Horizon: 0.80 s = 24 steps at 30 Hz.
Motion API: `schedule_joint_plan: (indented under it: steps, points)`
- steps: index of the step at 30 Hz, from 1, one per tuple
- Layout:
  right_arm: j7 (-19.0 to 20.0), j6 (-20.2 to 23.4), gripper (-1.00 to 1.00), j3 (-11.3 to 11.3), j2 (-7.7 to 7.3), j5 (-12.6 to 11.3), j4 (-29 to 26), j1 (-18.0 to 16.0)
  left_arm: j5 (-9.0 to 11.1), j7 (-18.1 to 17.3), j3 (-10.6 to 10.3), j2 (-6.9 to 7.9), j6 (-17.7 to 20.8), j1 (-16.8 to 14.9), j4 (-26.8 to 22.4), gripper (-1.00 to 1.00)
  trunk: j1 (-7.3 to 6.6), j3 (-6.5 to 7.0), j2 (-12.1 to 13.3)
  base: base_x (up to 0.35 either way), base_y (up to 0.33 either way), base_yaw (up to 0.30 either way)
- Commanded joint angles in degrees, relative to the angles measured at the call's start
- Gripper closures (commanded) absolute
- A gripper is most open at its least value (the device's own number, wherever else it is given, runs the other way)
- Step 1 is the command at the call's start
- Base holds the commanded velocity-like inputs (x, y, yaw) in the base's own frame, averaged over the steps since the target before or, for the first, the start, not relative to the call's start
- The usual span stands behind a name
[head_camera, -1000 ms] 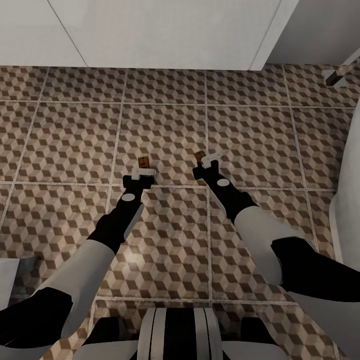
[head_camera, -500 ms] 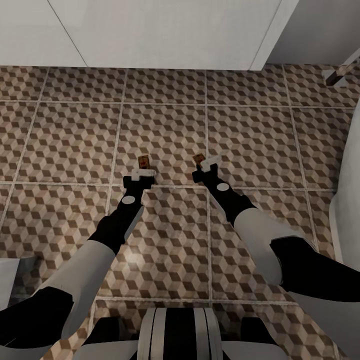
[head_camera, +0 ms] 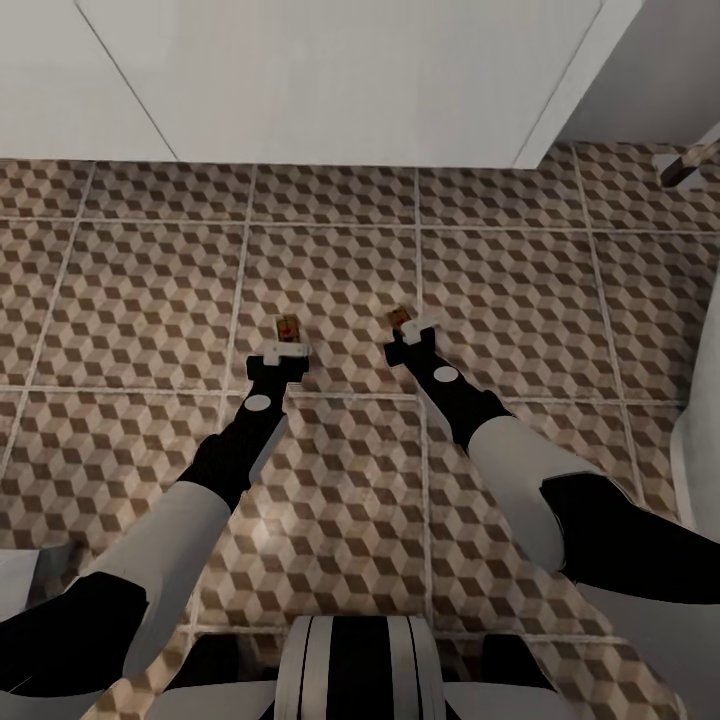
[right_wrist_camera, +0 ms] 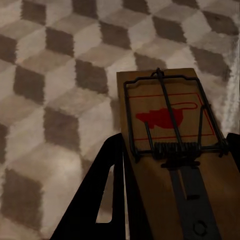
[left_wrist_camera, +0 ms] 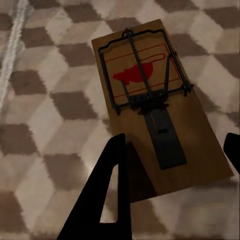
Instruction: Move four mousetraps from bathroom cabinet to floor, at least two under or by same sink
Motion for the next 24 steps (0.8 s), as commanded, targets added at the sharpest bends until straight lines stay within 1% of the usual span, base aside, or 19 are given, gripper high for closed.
schedule_joint_plan:
  steps: [1, 5, 8, 13, 19, 24]
  points:
    - [0.15, -0.15, 1.00, -0.01, 0.00, 0.11, 0.05, -0.03, 0.18, 0.44, -0.26, 0.05, 0.32, -0.02, -0.06, 1.00, 0.02, -0.03, -0.01, 0.236, 0.136, 0.000]
    - [0.15, -0.15, 1.00, -0.01, 0.00, 0.11, 0.03, -0.03, 0.18, 0.43, -0.26, 0.05, 0.32, -0.02, 0.00, 1.00, 0.02, -0.03, -0.01, 0.235, 0.143, 0.000]
    - [0.15, -0.15, 1.00, -0.02, 0.00, 0.11, 0.03, -0.03, 0.18, 0.44, -0.26, 0.07, 0.32, -0.01, 0.26, 1.00, 0.02, -0.03, -0.01, 0.134, 0.083, 0.000]
    - [0.15, -0.15, 1.00, -0.01, 0.00, 0.11, 0.02, -0.03, 0.18, 0.44, -0.26, 0.08, 0.26, -0.01, 0.93, 1.00, 0.02, -0.03, -0.01, 0.039, 0.033, 0.000]
    - [0.15, -0.15, 1.00, -0.01, 0.00, 0.11, 0.05, -0.03, 0.18, 0.44, -0.26, 0.05, 0.24, 0.06, 1.12, 1.00, 0.02, -0.03, -0.01, 0.017, 0.111, 0.000]
    - [0.15, -0.15, 1.00, -0.01, 0.00, 0.11, 0.05, -0.03, 0.18, 0.44, -0.26, 0.05, 0.23, 0.07, 1.17, 1.00, 0.02, -0.03, -0.01, 0.015, 0.042, 0.000]
